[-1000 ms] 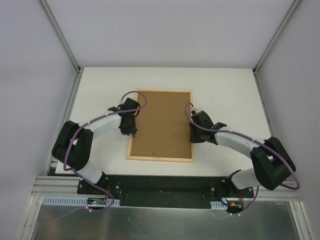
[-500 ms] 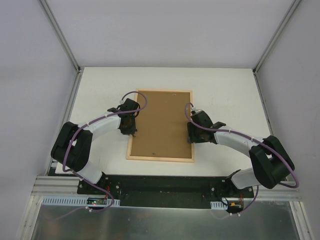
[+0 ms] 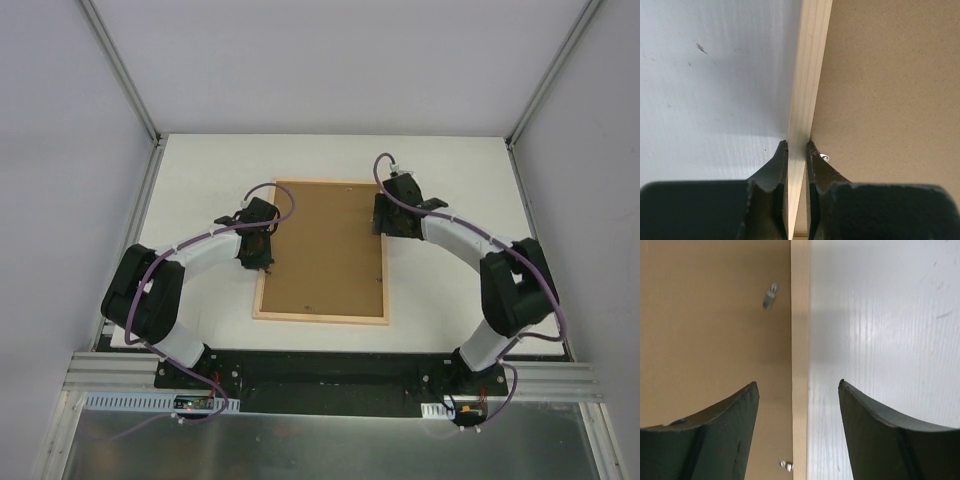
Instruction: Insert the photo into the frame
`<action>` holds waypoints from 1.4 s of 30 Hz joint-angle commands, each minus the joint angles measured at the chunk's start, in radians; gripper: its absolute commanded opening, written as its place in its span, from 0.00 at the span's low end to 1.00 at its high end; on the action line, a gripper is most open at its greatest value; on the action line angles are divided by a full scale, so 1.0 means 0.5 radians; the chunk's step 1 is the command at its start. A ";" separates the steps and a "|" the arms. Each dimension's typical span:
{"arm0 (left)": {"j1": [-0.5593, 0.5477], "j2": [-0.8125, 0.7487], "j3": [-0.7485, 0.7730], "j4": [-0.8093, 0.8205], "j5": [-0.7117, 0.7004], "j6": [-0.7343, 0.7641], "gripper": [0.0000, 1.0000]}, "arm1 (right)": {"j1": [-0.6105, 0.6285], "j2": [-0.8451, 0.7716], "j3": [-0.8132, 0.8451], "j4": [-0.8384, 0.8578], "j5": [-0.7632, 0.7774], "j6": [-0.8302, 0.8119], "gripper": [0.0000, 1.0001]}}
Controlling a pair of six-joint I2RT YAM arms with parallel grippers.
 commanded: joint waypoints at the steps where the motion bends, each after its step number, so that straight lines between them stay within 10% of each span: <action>1: -0.026 0.053 -0.102 -0.143 0.117 -0.046 0.00 | -0.092 0.244 0.288 -0.060 0.036 0.008 0.67; 19: -0.026 0.035 -0.096 -0.146 0.123 -0.030 0.00 | -0.132 0.833 0.844 -0.182 0.061 0.096 0.64; 42: -0.038 0.010 -0.105 -0.143 0.139 -0.055 0.00 | -0.056 0.830 0.684 -0.161 0.113 0.078 0.24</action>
